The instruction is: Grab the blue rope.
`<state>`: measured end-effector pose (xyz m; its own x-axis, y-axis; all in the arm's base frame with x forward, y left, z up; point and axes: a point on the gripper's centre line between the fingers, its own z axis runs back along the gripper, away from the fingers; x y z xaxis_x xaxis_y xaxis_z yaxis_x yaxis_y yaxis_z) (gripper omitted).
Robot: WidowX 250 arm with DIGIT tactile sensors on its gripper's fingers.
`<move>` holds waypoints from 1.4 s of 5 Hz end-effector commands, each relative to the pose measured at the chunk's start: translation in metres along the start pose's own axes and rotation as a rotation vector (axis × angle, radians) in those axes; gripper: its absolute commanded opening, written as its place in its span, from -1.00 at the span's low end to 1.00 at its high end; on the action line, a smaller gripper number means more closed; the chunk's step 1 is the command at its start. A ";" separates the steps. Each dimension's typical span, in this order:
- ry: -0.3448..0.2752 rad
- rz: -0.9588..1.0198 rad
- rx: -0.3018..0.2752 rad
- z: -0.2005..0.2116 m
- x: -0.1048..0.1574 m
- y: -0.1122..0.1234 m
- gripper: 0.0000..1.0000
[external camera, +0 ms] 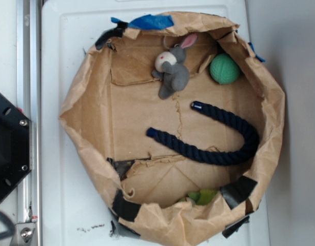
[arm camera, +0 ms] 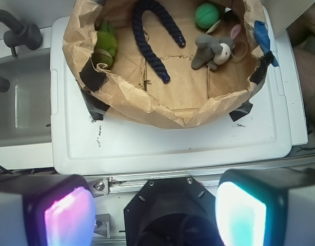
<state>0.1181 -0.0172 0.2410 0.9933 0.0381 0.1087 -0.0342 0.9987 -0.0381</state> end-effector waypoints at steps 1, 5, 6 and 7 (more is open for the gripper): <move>0.000 0.000 0.000 0.000 0.000 0.000 1.00; -0.034 -0.373 -0.084 -0.082 0.125 0.005 1.00; -0.039 -0.409 -0.150 -0.081 0.121 0.007 1.00; -0.039 -0.409 -0.150 -0.081 0.121 0.007 1.00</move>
<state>0.2474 -0.0079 0.1656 0.9177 -0.3657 0.1552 0.3870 0.9111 -0.1419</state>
